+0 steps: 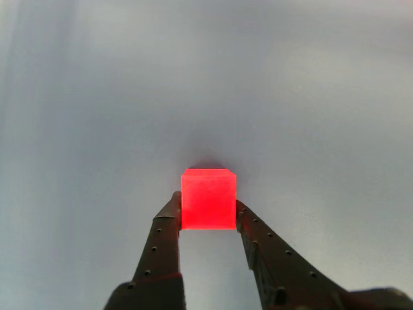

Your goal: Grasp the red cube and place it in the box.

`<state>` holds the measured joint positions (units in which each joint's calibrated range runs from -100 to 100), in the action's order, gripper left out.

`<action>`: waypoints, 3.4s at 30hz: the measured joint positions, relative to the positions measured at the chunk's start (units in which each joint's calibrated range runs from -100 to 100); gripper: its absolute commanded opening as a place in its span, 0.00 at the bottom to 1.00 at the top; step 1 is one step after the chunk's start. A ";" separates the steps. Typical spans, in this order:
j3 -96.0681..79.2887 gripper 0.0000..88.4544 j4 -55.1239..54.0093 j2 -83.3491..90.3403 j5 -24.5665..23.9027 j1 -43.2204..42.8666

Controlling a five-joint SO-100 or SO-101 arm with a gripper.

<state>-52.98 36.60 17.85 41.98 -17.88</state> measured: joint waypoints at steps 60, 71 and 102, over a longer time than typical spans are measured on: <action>58.59 0.00 26.73 -7.99 5.47 36.42; 73.60 0.00 26.73 -21.28 5.27 39.09; 106.06 0.00 26.73 -48.37 4.00 47.03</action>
<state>53.07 63.33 -30.53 45.98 29.15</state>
